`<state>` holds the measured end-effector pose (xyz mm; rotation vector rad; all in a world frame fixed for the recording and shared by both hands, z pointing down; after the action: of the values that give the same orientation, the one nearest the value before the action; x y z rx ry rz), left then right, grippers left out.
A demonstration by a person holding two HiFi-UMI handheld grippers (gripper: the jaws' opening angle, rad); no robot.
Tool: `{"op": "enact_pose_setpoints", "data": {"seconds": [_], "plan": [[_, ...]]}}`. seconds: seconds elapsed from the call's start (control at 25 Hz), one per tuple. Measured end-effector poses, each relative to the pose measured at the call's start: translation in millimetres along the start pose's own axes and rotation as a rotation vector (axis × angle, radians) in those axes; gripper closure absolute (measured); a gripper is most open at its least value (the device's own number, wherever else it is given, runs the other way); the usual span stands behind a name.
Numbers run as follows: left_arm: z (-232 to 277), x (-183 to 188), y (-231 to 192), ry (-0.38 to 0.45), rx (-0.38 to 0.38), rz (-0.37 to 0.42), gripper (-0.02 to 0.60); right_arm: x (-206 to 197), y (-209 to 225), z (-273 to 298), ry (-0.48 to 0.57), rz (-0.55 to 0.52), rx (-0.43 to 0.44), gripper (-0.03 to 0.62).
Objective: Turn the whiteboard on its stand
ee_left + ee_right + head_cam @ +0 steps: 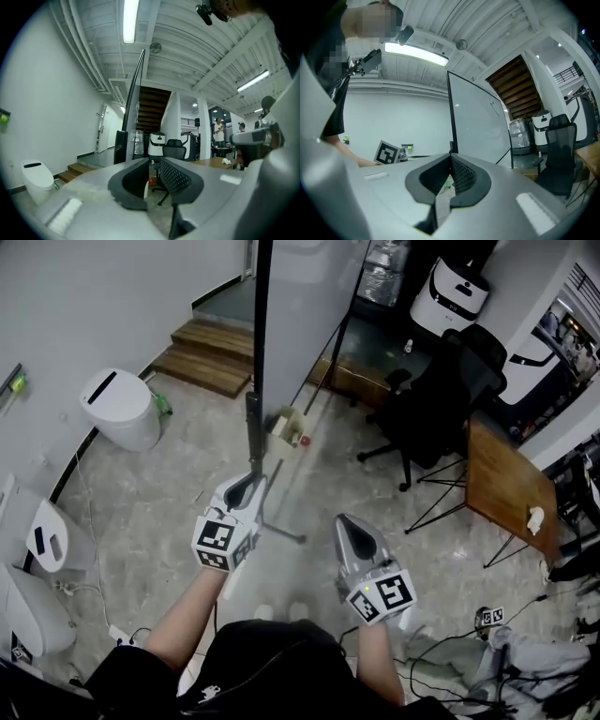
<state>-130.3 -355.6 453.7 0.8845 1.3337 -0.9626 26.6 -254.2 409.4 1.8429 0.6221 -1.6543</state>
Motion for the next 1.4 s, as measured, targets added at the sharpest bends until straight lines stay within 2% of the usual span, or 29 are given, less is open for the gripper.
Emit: {"op": "enact_pose_setpoints", "data": {"seconds": [0.12,0.32,0.56,0.68,0.92,1.28,1.4], "plan": [[21.7,18.2,-9.6,0.028,0.051,0.016,0.473,9.6,7.6,4.2,0.008,-0.014,0.031,0.585],[65.6,23.9,-26.2,0.029,0.116,0.035,0.355,17.6,28.8,3.8,0.007,-0.027,0.043,0.585],[112.1,22.2,-63.3,0.014,0.212,0.066,0.304,19.0,44.5,1.7,0.005,-0.032,0.034,0.585],[129.3,21.8,-77.5,0.004,0.238,0.075,0.299,15.3,50.3,-2.8,-0.002,-0.024,0.017,0.585],[154.7,16.8,-86.8,-0.017,0.237,0.071,0.304,10.4,60.5,-12.8,-0.017,-0.011,-0.031,0.585],[167.6,12.1,-83.1,-0.029,0.238,0.065,0.379,3.1,67.3,-39.3,-0.03,-0.002,-0.101,0.585],[167.1,13.4,-81.8,-0.031,0.238,0.059,0.383,3.4,65.7,-45.6,-0.033,-0.003,-0.112,0.585]]}}
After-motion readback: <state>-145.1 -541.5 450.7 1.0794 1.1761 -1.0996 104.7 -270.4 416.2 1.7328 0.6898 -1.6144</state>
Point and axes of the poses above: the fingertips, and each gripper's own axes: z forward along the fingers, y to its right, x out of its top, the point moved 1 cm from there along -z, backward along the fingers, and after that the axes turned 13 degrees about x, right-handed, at the moved point
